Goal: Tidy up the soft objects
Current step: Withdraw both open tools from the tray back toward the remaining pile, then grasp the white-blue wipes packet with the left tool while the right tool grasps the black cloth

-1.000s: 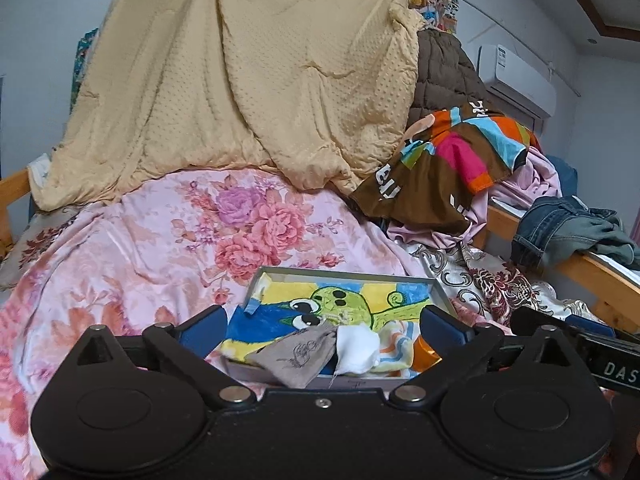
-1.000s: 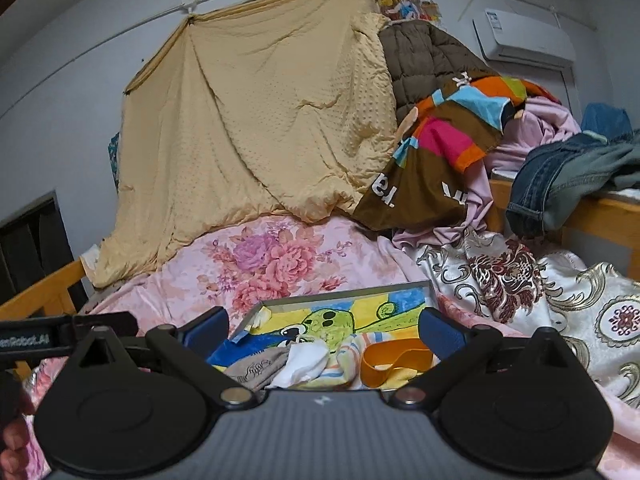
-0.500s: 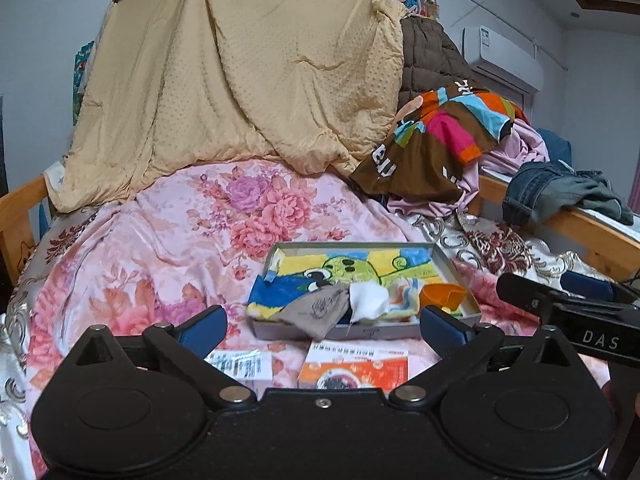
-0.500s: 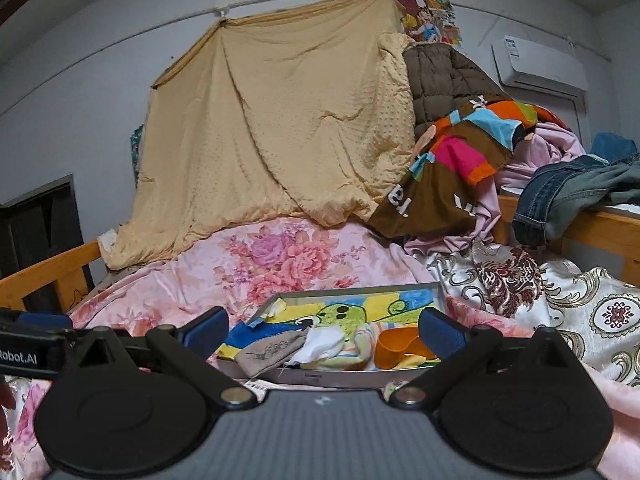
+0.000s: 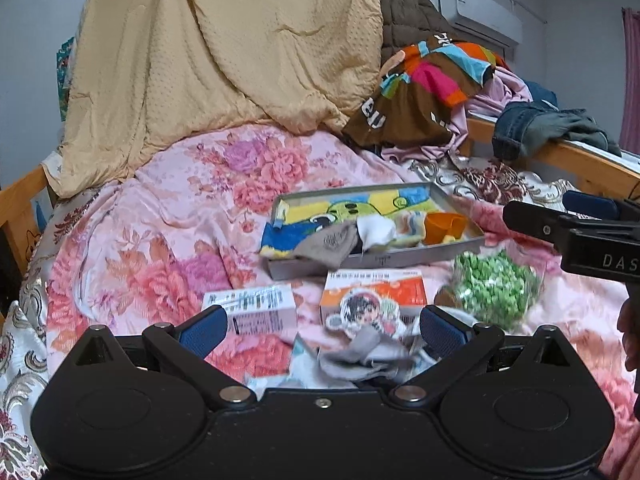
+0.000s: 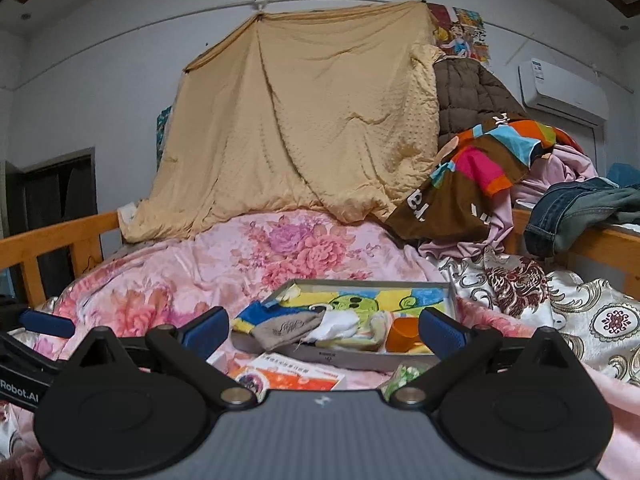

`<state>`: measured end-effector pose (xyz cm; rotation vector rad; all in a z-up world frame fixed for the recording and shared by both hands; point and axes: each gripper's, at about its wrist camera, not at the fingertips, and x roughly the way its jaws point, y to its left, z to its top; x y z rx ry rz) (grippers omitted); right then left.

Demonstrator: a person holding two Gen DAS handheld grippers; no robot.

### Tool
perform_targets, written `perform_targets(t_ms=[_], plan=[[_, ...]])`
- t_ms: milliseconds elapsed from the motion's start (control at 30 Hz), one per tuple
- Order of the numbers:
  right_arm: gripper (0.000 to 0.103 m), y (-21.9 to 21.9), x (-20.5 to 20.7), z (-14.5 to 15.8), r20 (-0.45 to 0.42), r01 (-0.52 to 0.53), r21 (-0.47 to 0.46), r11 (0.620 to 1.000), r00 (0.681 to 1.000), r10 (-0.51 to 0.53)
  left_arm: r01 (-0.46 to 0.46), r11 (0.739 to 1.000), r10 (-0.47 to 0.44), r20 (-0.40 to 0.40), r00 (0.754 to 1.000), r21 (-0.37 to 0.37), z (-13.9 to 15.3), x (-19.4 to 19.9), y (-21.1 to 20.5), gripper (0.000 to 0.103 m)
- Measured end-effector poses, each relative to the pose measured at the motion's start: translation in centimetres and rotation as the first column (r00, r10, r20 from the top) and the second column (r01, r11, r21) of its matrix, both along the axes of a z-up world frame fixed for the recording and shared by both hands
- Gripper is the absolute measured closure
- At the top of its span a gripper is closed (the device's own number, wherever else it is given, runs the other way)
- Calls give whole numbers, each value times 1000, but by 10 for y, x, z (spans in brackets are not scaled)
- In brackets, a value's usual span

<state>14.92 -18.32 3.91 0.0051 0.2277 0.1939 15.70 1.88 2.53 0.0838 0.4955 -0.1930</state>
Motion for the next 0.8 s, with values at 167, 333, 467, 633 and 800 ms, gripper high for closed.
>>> perform_targets(t_ms=[167, 333, 467, 633, 800], plan=[[0, 8, -14, -7, 1, 0, -9, 1000, 1000, 0, 21, 1000, -22, -24, 999, -23, -13, -4, 12, 1], [0, 17, -23, -13, -20, -28, -19, 999, 999, 28, 39, 999, -40, -56, 998, -24, -27, -4, 22, 1], [0, 31, -24, -22, -58, -76, -66, 995, 996, 72, 50, 999, -52, -78, 996, -18, -37, -2, 31, 1], [0, 52, -19, -37, -105, -151, -136, 979, 985, 137, 62, 998, -62, -94, 994, -7, -47, 2, 40, 1], [0, 72, -21, -50, -151, -238, -208, 949, 966, 209, 76, 997, -75, -113, 991, 12, -54, 11, 48, 1]])
